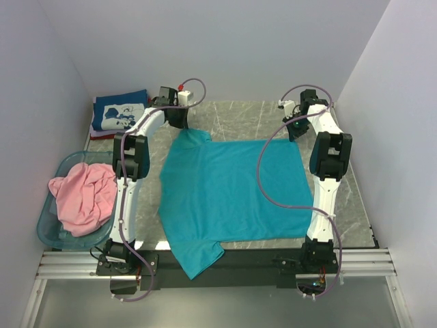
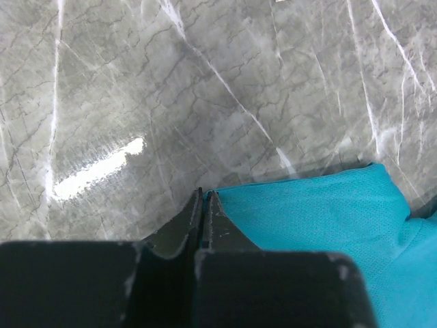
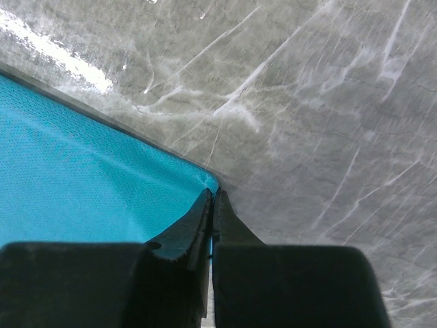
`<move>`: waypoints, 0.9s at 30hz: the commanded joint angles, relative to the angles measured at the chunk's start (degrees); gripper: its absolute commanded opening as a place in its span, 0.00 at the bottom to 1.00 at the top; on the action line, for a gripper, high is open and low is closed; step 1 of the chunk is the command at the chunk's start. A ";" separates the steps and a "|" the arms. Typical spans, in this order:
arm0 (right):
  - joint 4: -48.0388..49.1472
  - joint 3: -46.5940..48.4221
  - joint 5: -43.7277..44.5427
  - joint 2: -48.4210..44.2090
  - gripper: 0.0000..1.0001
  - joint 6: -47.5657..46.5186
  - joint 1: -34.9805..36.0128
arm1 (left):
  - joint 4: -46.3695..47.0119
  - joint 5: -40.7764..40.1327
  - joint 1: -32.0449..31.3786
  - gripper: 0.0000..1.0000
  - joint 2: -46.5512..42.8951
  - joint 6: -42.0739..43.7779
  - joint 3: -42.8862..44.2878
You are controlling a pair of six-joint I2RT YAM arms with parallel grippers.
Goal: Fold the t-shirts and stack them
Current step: Fold the tshirt
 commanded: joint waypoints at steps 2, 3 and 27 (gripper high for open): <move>0.33 -0.20 0.35 -4.02 0.00 -0.68 -0.34 | 0.75 1.14 0.39 0.00 -5.32 1.07 -1.51; 0.50 -0.38 0.17 -4.46 0.00 -0.85 -0.34 | 1.36 1.58 0.39 0.00 -7.24 1.25 -1.95; -1.78 -12.24 -3.70 -19.57 0.00 -5.60 -0.34 | 1.54 4.31 -0.22 0.00 -39.59 2.92 -32.00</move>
